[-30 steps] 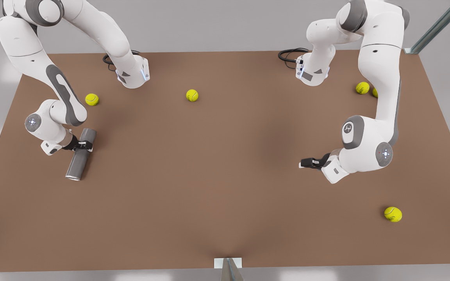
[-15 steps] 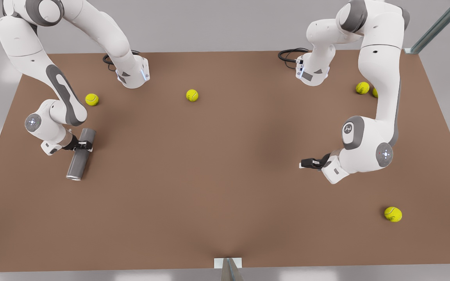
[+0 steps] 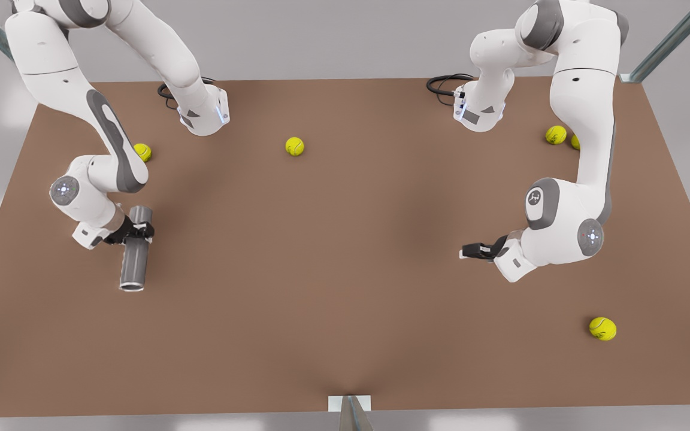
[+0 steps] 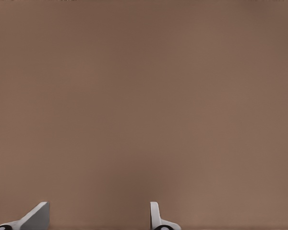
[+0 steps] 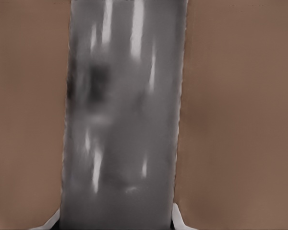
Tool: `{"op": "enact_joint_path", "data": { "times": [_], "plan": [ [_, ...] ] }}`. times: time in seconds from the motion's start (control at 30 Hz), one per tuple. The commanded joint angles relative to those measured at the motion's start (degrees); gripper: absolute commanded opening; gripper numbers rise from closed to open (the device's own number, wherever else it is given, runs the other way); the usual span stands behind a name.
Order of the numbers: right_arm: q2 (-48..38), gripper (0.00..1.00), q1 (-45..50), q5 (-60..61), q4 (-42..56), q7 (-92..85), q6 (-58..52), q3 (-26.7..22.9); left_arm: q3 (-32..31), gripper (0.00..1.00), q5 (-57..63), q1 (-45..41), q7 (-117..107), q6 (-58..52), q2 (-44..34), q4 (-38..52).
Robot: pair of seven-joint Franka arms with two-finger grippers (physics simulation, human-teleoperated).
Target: Put the tennis tube upright
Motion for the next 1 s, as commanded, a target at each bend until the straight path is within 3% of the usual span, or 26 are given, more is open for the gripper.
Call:
{"op": "enact_joint_path", "data": {
  "times": [0.0, 0.3, 0.5, 0.63, 0.8, 0.97],
  "plan": [
    [-0.01, 0.77, 1.13, -0.24, 0.18, 0.41, -0.13, 0.01, 0.0, 0.99, 0.0, 0.0, -0.09, 0.0, 0.0, 0.0],
    [2.98, 0.77, 27.85, 3.98, 8.62, -0.64, -4.18, -0.07, -0.09, 0.99, -0.17, 0.08, 0.0, 0.26, 0.26, 0.0],
    [9.57, 0.78, 41.21, 3.98, 17.14, -28.94, -2.42, -1.48, -0.09, 0.99, -0.35, 0.0, -0.09, 0.26, 0.26, 0.0],
    [17.39, 0.78, 58.26, 3.89, 30.76, -46.96, -2.42, -13.52, -0.09, 0.99, -0.35, 0.17, -0.09, 0.26, 0.26, 0.0],
    [25.13, 0.78, 74.34, 7.75, 45.7, -48.19, -6.46, -23.36, -0.18, 0.99, -1.66, -0.27, 0.09, 0.44, 1.84, 0.09],
    [30.31, 0.78, 84.1, 14.43, 55.29, -48.02, -10.33, -31.63, -0.62, 1.0, -18.36, -0.09, 10.28, -0.09, 7.12, 1.06]
  ]
}}
